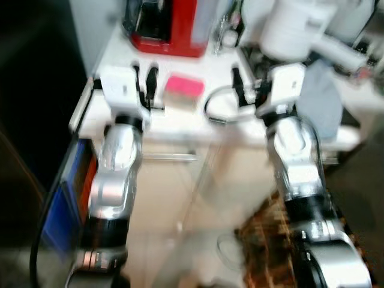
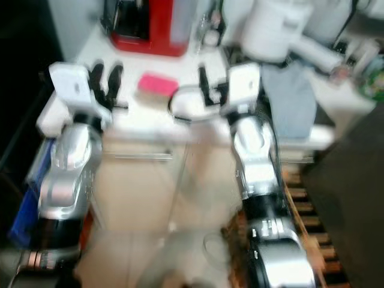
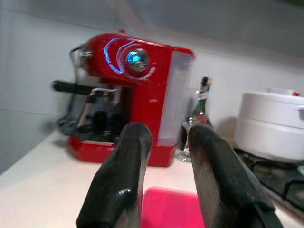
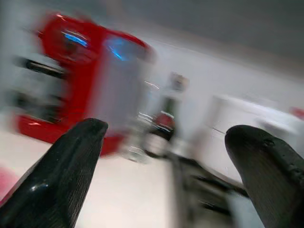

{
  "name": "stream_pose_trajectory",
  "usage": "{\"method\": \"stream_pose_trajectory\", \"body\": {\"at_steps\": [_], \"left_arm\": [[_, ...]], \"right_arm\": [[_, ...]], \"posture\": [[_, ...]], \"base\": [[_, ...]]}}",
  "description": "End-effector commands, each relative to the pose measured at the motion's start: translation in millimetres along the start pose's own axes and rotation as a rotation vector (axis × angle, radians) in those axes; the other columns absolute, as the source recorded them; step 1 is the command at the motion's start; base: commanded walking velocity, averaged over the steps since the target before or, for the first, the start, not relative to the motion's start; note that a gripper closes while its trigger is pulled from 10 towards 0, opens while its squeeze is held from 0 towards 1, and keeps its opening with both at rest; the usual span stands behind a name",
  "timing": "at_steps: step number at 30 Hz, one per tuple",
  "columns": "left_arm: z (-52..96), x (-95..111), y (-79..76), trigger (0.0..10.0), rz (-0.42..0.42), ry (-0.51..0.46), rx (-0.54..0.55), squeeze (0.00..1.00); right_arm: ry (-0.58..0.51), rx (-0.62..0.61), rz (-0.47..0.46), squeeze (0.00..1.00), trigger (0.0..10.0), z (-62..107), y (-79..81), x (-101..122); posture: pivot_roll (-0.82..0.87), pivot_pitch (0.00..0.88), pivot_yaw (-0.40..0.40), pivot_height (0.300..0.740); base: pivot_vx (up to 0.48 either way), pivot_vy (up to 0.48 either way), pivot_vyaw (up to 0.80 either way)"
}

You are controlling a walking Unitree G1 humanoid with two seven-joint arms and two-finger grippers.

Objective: Restocking fridge

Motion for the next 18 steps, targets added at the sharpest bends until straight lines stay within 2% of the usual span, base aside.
{"method": "stream_pose_trajectory", "body": {"at_steps": [1,6,13,18], "left_arm": [[-2.5,4.8,10.1,10.0,-0.030,-0.015,0.033,0.00],[-2.0,6.7,10.7,10.0,-0.036,-0.031,0.047,0.00],[-2.1,6.7,13.4,10.0,-0.046,-0.035,0.056,0.00],[-0.3,1.5,22.4,10.0,-0.069,-0.011,0.073,0.00]], "right_arm": [[-0.064,0.005,0.002,0.00,10.0,-12.9,4.0,18.9],[-0.048,0.005,0.029,0.00,10.0,-24.6,-0.1,19.8],[0.087,0.067,0.038,0.00,10.0,-25.8,16.6,-12.0],[0.161,0.002,-0.023,0.00,10.0,-20.8,9.0,-29.6]], "posture": [[0.06,0.000,-0.115,0.740],[0.07,0.000,-0.120,0.740],[0.09,0.000,-0.129,0.740],[0.09,0.000,-0.130,0.740]], "base": [[0.375,0.000,0.00],[0.000,0.000,0.00],[0.000,0.000,0.00],[0.000,0.000,0.00]]}}
Point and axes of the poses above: a point about 5 cm out from each wrist's last joint towards the gripper, its own z axis pointing back from the gripper into the wrist, its own x axis along the axis of the wrist's last joint, y = z × x, the point moved 5 cm from there along -z, pointing out of the wrist towards the gripper, and after that the axes turned 6 degrees about -z, right-handed, at the moved point
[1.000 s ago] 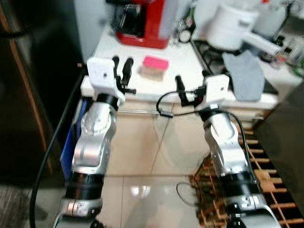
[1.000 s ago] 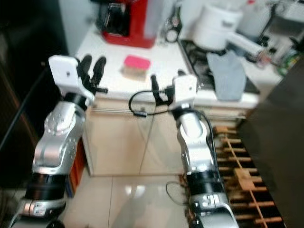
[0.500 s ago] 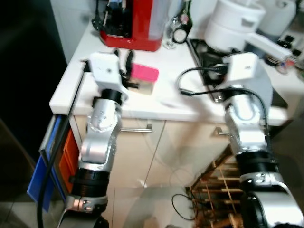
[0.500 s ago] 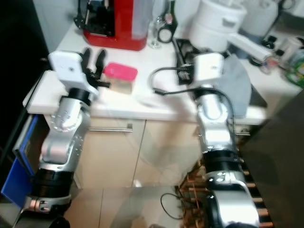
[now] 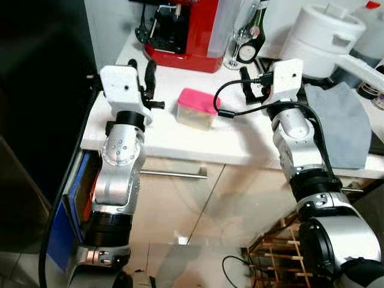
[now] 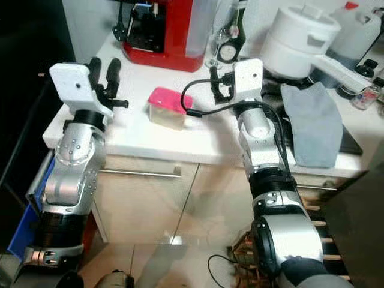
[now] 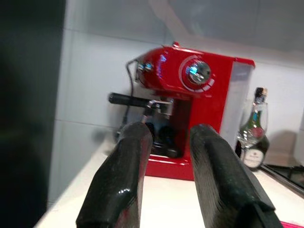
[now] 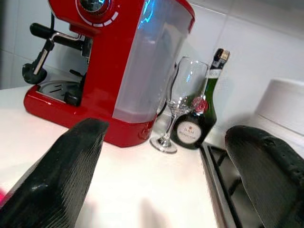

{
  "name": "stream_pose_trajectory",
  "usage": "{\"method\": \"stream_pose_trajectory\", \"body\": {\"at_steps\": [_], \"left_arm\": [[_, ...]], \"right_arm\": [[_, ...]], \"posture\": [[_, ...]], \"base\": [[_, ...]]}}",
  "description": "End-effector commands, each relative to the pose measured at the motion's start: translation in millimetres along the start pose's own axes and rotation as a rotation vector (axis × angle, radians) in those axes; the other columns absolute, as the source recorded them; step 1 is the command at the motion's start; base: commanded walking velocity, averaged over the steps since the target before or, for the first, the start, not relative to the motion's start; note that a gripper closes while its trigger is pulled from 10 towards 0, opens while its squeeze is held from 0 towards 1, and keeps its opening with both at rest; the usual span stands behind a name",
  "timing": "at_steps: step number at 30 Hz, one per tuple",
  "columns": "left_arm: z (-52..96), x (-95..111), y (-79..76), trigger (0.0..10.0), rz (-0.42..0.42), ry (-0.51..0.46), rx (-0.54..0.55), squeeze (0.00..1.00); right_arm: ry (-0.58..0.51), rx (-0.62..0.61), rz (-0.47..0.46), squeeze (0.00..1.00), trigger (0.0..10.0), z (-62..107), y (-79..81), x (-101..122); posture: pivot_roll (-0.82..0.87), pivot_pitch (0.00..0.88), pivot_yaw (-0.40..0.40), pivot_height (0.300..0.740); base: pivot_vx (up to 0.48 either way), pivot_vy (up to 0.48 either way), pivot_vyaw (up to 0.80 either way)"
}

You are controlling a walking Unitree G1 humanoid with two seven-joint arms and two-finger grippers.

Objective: Restocking fridge

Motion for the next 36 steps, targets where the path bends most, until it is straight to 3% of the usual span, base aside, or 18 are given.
{"method": "stream_pose_trajectory", "body": {"at_steps": [1,8,10,11,12,19,26,36], "left_arm": [[-0.1,-1.6,-0.7,10.0,-0.008,0.011,-0.006,0.00],[-0.2,-10.4,5.5,10.0,-0.024,0.051,-0.008,0.00],[-0.1,-13.8,5.2,10.0,-0.033,0.069,-0.015,0.00],[0.9,-21.8,4.3,10.0,-0.032,0.111,-0.027,0.00],[8.7,-45.5,6.4,10.0,-0.033,0.223,-0.049,0.00],[28.0,-68.7,2.2,10.0,-0.074,0.325,-0.132,0.00],[32.0,-67.9,-12.0,10.0,-0.073,0.326,-0.201,0.00],[34.4,-64.9,-3.5,10.0,-0.097,0.325,-0.178,0.00]], "right_arm": [[0.044,-0.062,-0.065,0.00,10.0,3.4,-14.4,-10.2],[0.173,-0.061,-0.277,0.00,10.0,7.2,-12.9,-39.1],[0.186,-0.063,-0.290,0.00,10.0,7.5,-13.0,-42.1],[0.203,-0.069,-0.301,0.00,10.0,8.0,-13.5,-45.6],[0.234,-0.086,-0.341,0.00,10.0,8.6,-14.3,-52.0],[0.290,-0.040,-0.331,0.00,10.0,7.9,-3.9,-60.8],[0.314,0.052,-0.309,0.00,10.0,1.9,22.8,-60.5],[0.333,0.149,-0.312,0.00,10.0,-4.0,58.0,-56.3]], "posture": [[0.09,0.000,-0.128,0.740],[0.09,0.000,-0.122,0.740],[0.09,0.000,-0.121,0.740],[0.09,0.000,-0.120,0.740],[0.09,0.000,-0.122,0.740],[0.11,0.000,-0.127,0.740],[0.12,0.000,-0.126,0.740],[0.15,0.000,-0.152,0.740]], "base": [[0.000,0.000,0.00],[0.000,0.000,0.00],[0.000,0.000,0.00],[0.000,0.000,0.00],[0.000,0.000,0.00],[0.000,0.000,0.00],[0.000,0.000,0.00],[0.000,0.000,0.00]]}}
Point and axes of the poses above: a point about 5 cm out from each wrist's last joint towards the gripper, its own z axis pointing back from the gripper into the wrist, its own x axis along the axis of the wrist's last joint, y = z × x, the point moved 5 cm from there along -z, pointing out of the wrist towards the gripper, and after that the axes turned 6 degrees about -z, right-handed, at the moved point
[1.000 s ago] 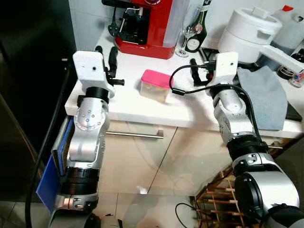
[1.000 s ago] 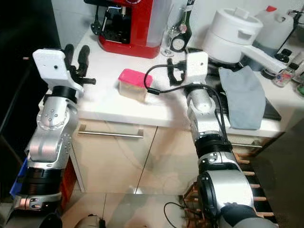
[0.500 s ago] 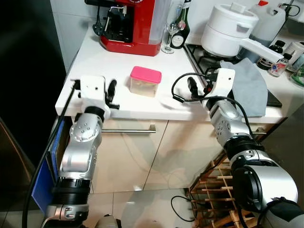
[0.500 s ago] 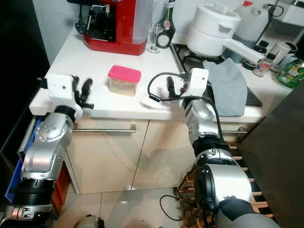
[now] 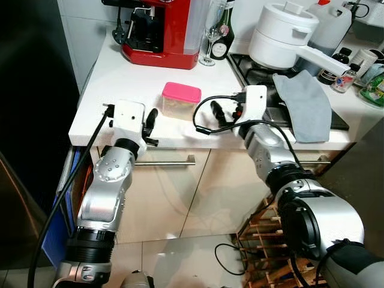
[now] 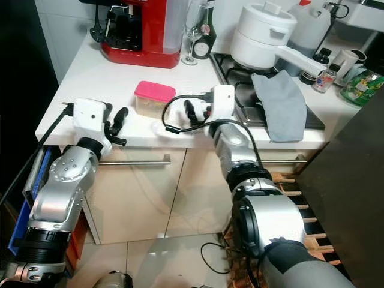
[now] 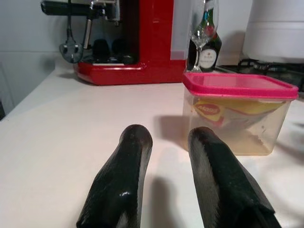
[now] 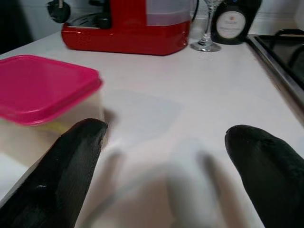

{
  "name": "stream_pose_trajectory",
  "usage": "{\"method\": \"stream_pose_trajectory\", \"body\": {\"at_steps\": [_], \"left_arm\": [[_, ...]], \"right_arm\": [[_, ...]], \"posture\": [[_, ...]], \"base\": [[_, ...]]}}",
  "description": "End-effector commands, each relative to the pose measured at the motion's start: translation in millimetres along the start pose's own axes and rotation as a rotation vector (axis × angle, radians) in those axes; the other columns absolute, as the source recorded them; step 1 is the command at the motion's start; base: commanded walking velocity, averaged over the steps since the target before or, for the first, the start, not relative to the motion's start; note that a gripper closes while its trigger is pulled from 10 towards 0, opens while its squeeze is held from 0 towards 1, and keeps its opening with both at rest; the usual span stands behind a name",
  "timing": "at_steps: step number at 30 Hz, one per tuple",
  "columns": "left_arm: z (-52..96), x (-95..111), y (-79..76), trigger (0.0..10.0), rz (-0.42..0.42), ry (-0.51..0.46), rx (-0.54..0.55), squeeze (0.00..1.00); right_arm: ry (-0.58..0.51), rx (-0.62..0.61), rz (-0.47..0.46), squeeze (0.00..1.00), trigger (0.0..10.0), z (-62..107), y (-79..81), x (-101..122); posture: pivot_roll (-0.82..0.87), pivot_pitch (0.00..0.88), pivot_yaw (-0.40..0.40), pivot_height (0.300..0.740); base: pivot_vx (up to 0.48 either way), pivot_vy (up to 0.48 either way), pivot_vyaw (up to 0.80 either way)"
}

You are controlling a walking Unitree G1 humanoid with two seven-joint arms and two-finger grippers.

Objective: Restocking fridge

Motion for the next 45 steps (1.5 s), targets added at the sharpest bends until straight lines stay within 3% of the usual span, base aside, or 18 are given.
{"method": "stream_pose_trajectory", "body": {"at_steps": [1,10,13,20,26,27,28,31,36,42,45], "left_arm": [[1.2,5.6,-4.5,10.0,-0.006,-0.015,-0.011,0.00],[4.7,2.8,-0.7,10.0,-0.007,-0.002,-0.001,0.00],[2.8,4.8,0.6,10.0,-0.011,-0.004,-0.003,0.00],[3.5,6.0,1.9,10.0,-0.010,-0.011,0.003,0.00],[5.4,9.4,1.4,10.0,-0.001,-0.033,0.008,0.00],[6.0,13.3,0.4,10.0,0.009,-0.053,0.008,0.00],[6.0,13.3,0.4,10.0,0.009,-0.053,0.008,0.00],[9.6,22.5,-2.7,10.0,0.025,-0.093,0.011,0.00],[13.7,24.7,-3.2,10.0,0.023,-0.110,0.011,0.00],[13.9,25.3,-4.4,10.0,0.025,-0.114,0.014,0.00],[17.4,27.9,-9.5,10.0,0.027,-0.117,0.015,0.00]], "right_arm": [[-0.009,0.008,0.014,0.00,10.0,-2.3,2.2,7.6],[-0.001,0.093,-0.007,0.00,10.0,-4.2,23.7,-0.2],[0.002,0.153,-0.035,0.00,10.0,-5.0,40.8,-5.7],[-0.039,0.233,-0.029,0.00,10.0,-4.9,58.9,-0.3],[-0.106,0.177,-0.002,0.00,10.0,-3.3,46.3,11.2],[-0.151,0.134,0.002,0.00,10.0,-1.7,36.7,19.2],[-0.151,0.134,0.002,0.00,10.0,-1.7,36.7,19.2],[-0.289,-0.003,0.010,0.00,10.0,6.3,3.3,49.5],[-0.338,-0.065,0.002,0.00,10.0,10.2,-14.7,64.8],[-0.309,-0.126,0.026,0.00,10.0,7.3,-24.3,70.6],[-0.184,-0.164,0.053,0.00,10.0,0.9,-23.7,50.9]], "posture": [[0.15,0.000,-0.152,0.740],[0.16,0.000,-0.153,0.740],[0.15,0.000,-0.142,0.740],[0.15,0.000,-0.141,0.740],[0.15,0.000,-0.142,0.740],[0.15,0.000,-0.142,0.740],[0.15,0.000,-0.142,0.740],[0.17,0.000,-0.150,0.740],[0.18,0.000,-0.158,0.740],[0.19,0.000,-0.176,0.740],[0.23,0.000,-0.201,0.740]], "base": [[0.000,0.000,0.00],[0.000,0.000,0.00],[0.000,0.000,0.00],[0.000,0.000,0.00],[0.000,0.000,0.00],[0.000,0.000,0.00],[0.000,0.000,0.00],[0.000,0.000,0.00],[0.000,0.000,0.00],[0.000,0.000,0.00],[0.000,0.000,0.00]]}}
Point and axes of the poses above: a point about 5 cm out from each wrist's last joint towards the gripper, its own z axis pointing back from the gripper into the wrist, its own x axis along the axis of the wrist's last joint, y = z × x, the point moved 5 cm from there along -z, pointing out of the wrist towards the gripper, and after that the axes turned 6 degrees about -z, right-handed, at the moved point
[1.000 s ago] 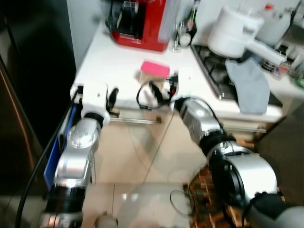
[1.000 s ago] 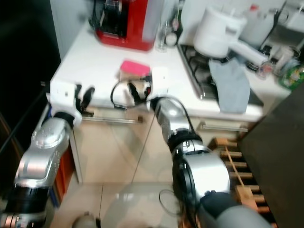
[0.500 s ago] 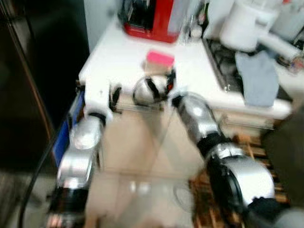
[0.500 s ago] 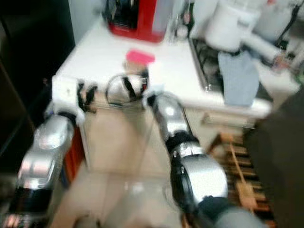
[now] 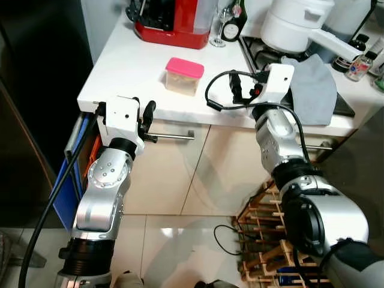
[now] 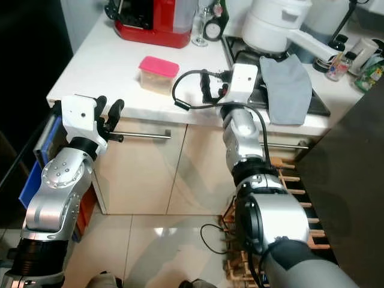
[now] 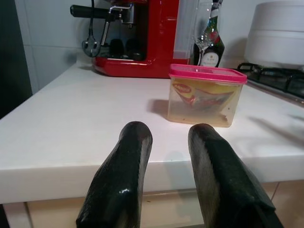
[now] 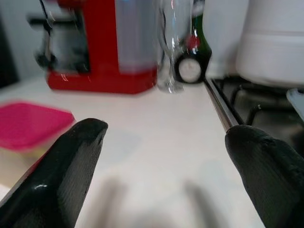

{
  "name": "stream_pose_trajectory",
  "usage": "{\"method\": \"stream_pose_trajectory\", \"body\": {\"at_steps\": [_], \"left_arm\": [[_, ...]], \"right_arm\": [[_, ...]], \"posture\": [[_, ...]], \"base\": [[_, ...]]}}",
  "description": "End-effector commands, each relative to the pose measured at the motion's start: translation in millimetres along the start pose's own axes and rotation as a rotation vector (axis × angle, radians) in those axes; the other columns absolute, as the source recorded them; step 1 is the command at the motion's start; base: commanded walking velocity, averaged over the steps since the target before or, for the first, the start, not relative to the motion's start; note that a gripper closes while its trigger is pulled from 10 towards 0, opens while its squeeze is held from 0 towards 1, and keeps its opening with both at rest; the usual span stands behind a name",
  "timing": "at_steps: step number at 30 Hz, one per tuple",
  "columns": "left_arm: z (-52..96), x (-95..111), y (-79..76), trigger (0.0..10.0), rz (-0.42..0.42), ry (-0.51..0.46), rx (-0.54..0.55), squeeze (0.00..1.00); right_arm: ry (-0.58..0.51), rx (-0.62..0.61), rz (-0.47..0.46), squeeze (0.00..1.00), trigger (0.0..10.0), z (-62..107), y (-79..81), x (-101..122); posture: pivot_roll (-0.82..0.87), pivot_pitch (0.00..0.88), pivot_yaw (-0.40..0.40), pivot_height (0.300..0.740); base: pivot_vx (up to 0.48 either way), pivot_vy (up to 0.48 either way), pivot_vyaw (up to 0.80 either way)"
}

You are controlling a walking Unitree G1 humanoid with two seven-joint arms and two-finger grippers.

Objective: Restocking fridge

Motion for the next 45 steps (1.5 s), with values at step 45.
{"method": "stream_pose_trajectory", "body": {"at_steps": [45], "left_arm": [[66.9,-6.2,8.4,10.0,-0.042,0.156,0.057,0.00]], "right_arm": [[0.166,0.542,-0.192,0.00,10.0,11.9,177.4,-22.1]], "posture": [[0.33,0.142,-0.227,0.740]], "base": [[0.000,0.000,0.00]]}}
Point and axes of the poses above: a point about 5 cm out from each wrist's last joint towards the gripper, its own z axis pointing back from the gripper into the wrist, its own x axis along the axis of the wrist's last joint, y = z × x, the point moved 5 cm from there along -z, pointing out of the wrist towards the gripper, and after that the axes turned 6 degrees about -z, right-handed, at the moved point
